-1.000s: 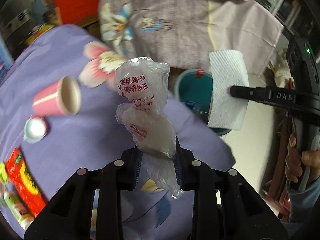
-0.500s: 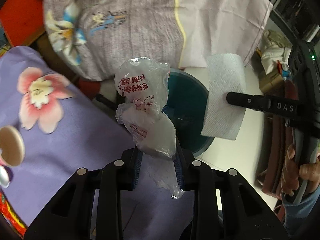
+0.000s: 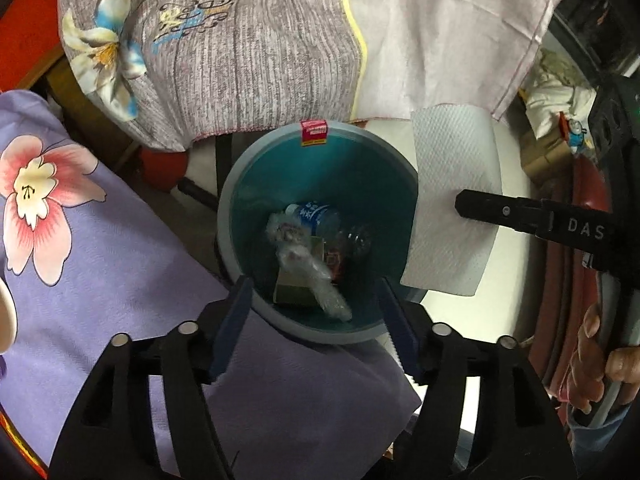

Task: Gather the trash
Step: 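Carry the paper towel and plastic bag over the teal wastebasket and open both grippers, then move both grippers back over the table toward the snack wrappers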

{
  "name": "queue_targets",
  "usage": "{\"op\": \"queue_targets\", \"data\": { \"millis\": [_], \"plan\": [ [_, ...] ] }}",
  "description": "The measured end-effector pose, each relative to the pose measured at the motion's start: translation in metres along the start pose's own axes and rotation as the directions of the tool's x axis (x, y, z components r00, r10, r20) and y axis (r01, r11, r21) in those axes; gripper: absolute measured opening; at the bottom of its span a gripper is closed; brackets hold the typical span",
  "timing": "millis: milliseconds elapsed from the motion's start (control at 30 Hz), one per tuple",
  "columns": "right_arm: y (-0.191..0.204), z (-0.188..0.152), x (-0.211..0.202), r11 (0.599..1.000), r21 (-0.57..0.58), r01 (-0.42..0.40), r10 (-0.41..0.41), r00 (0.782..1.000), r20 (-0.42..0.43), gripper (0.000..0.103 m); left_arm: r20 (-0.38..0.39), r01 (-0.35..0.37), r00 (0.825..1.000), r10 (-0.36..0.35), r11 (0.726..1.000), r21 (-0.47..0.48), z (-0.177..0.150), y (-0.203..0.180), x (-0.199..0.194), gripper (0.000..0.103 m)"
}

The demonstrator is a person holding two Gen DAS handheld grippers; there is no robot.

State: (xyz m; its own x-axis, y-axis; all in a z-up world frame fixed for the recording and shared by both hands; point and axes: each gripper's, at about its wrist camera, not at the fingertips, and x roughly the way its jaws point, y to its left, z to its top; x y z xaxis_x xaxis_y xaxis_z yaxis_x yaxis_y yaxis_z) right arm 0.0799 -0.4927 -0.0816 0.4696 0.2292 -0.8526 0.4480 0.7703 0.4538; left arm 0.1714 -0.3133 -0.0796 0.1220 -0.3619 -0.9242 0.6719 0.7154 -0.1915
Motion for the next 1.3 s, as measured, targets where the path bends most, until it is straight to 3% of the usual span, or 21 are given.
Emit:
{"op": "queue_targets", "data": {
  "millis": [200,233,267,300,567,833,1033,1300],
  "plan": [
    [0.003,0.000,0.005,1.000,-0.004,0.004,-0.004,1.000,-0.011,0.010,0.017,0.003,1.000,-0.003,0.999,-0.039,-0.005,0.010,-0.007,0.087],
    [0.004,0.000,0.006,1.000,-0.002,0.003,-0.003,1.000,-0.016,0.022,0.017,0.005,1.000,-0.004,0.999,-0.042,-0.006,0.010,-0.008,0.088],
    [0.004,0.000,0.007,1.000,0.003,-0.001,0.001,1.000,-0.020,0.041,0.017,0.008,1.000,-0.007,0.999,-0.048,-0.007,0.011,-0.010,0.089],
    [0.004,0.000,0.007,1.000,0.007,-0.009,0.009,1.000,-0.021,0.050,0.019,0.011,1.000,-0.010,0.999,-0.053,-0.008,0.012,-0.011,0.090],
    [0.014,-0.004,0.005,1.000,-0.010,0.012,-0.012,1.000,-0.015,0.071,0.036,0.023,0.999,-0.021,0.998,-0.060,-0.018,0.016,-0.025,0.093],
    [0.025,-0.009,0.005,1.000,-0.018,0.022,-0.023,0.999,-0.024,0.072,0.055,0.035,0.998,-0.030,0.995,-0.089,-0.030,0.027,-0.038,0.094],
    [0.039,-0.015,0.004,1.000,0.001,0.006,-0.006,0.999,-0.054,0.083,0.073,0.041,0.997,-0.033,0.993,-0.107,-0.041,0.035,-0.052,0.095],
    [0.076,-0.038,0.013,0.998,-0.064,0.008,-0.014,0.995,-0.096,0.083,0.099,0.009,0.995,0.007,0.987,-0.162,-0.077,0.063,-0.081,0.097]
  ]
}}
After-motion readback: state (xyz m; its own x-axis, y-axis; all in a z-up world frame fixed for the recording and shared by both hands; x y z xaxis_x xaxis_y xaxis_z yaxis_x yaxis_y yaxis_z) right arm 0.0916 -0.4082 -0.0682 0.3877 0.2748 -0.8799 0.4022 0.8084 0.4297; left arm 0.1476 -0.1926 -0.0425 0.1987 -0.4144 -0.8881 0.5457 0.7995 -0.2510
